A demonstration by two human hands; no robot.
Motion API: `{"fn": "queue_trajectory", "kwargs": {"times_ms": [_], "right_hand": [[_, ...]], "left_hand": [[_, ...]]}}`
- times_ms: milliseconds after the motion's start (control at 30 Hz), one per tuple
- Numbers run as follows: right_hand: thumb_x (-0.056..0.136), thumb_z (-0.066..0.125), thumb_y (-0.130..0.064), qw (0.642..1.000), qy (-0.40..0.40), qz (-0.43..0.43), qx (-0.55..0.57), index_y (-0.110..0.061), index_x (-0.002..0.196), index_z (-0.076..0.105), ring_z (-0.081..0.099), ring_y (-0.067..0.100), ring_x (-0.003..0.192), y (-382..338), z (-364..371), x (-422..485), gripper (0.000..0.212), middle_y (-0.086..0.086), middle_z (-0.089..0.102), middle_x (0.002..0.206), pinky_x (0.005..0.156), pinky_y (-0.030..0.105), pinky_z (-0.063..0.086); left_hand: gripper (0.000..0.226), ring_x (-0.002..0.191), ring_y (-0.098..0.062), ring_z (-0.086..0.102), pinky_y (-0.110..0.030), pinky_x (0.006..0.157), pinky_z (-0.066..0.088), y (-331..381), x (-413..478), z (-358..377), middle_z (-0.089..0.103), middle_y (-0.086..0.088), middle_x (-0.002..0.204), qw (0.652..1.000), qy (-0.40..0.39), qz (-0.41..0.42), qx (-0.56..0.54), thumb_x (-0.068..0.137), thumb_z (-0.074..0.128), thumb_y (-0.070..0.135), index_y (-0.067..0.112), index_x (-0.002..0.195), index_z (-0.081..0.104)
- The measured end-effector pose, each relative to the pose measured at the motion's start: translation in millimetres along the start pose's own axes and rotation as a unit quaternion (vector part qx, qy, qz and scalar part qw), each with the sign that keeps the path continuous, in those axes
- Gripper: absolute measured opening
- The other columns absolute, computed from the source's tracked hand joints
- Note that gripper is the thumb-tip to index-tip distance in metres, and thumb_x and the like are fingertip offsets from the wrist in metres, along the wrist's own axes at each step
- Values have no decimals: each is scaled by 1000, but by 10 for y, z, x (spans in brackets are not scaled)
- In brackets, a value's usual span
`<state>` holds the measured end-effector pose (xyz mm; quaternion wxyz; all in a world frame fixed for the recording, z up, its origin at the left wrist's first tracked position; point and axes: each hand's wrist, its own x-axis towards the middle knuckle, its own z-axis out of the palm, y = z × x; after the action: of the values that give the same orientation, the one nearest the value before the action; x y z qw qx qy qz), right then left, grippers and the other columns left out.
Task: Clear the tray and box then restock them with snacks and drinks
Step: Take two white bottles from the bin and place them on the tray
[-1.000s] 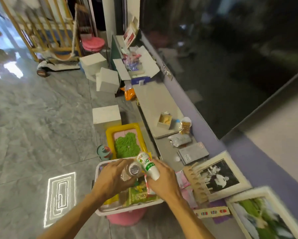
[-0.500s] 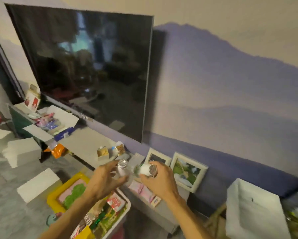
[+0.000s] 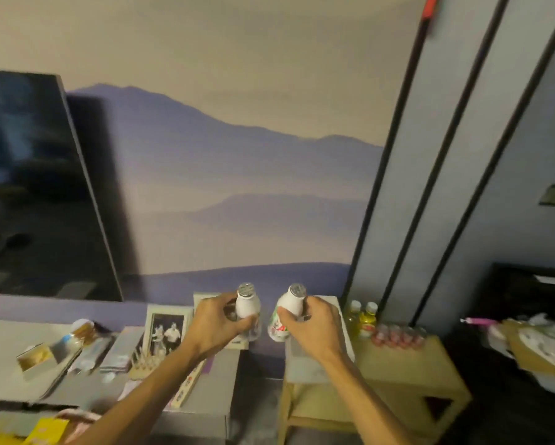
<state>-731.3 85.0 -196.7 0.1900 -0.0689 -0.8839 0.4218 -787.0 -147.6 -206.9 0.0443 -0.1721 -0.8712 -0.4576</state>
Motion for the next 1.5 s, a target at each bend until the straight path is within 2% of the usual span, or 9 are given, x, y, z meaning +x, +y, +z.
{"fn": "queue_trajectory", "kwargs": {"times_ms": [167, 467, 633, 767, 867, 1033, 1233, 1300, 1500], "right_hand": [[84, 84, -53, 997, 18, 28, -66, -26, 97, 74, 66, -6, 76, 650, -1077, -47, 32, -15, 73, 91, 55, 7, 47], [75, 69, -74, 990, 52, 77, -108, -26, 107, 77, 75, 8, 89, 1838, -2095, 225, 58, -8, 80, 105, 75, 38, 66], [90, 81, -48, 985, 17, 108, -137, -18, 115, 78, 73, 9, 93, 2240, -2249, 549, 39, -5, 79, 109, 81, 29, 63], [92, 76, -53, 982, -9, 134, -130, -20, 117, 76, 73, 11, 100, 2600, -2180, 804, 42, -5, 77, 109, 84, 29, 62], [84, 64, -73, 980, -17, 155, -124, -24, 112, 73, 71, 16, 103, 3037, -1999, 1024, 57, -6, 73, 104, 83, 37, 63], [95, 78, -36, 984, -29, 138, -106, -18, 115, 70, 62, 5, 91, 3425, -1823, 1291, 28, -14, 61, 100, 69, 9, 46], [95, 76, -36, 984, -94, 133, -69, -22, 95, 71, 67, 7, 76, 4457, -1284, 1657, 15, -14, 68, 82, 64, 25, 53], [95, 72, -45, 984, -108, 117, -77, -24, 99, 72, 67, 5, 80, 4804, -1025, 1766, 22, -11, 72, 88, 63, 16, 46], [91, 62, -61, 981, -137, 99, -93, -17, 102, 75, 73, 24, 86, 5694, -246, 1876, 47, 3, 78, 93, 68, 33, 50]], "left_hand": [[45, 101, 0, 71, -26, 89, 60, 680, 181, 1013, 75, 21, 112, 998, -52, 24, -19, 80, 86, 44, 33, 122, 71], [48, 97, 7, 70, -23, 85, 59, 1331, 559, 2404, 75, 21, 109, 995, -89, 12, -42, 80, 89, 43, 33, 123, 71], [53, 99, -3, 72, -36, 88, 63, 1266, 959, 2983, 77, 14, 113, 993, -105, -14, -47, 78, 91, 41, 27, 125, 72], [42, 86, 8, 65, -13, 69, 51, 1125, 1254, 3325, 72, 17, 104, 994, -89, -56, -37, 81, 90, 37, 30, 117, 70], [46, 94, -7, 71, -23, 76, 56, 959, 1412, 3615, 75, 11, 108, 991, -76, -99, -52, 81, 89, 37, 25, 122, 72], [46, 101, -13, 70, -36, 90, 60, 763, 1521, 4214, 73, 10, 114, 981, -58, -177, -61, 87, 85, 37, 25, 128, 67], [5, 81, -14, 71, -27, 68, 55, 453, 1640, 5138, 72, 15, 85, 963, 4, -263, -63, 97, 69, 30, 33, 97, 64], [5, 74, -17, 70, -36, 66, 58, 243, 1686, 5417, 73, 9, 81, 959, 29, -278, -50, 96, 67, 32, 28, 95, 64], [11, 71, -4, 59, -28, 64, 43, -431, 1763, 6082, 61, 20, 83, 952, 70, -297, -10, 99, 69, 29, 28, 103, 59]]}}
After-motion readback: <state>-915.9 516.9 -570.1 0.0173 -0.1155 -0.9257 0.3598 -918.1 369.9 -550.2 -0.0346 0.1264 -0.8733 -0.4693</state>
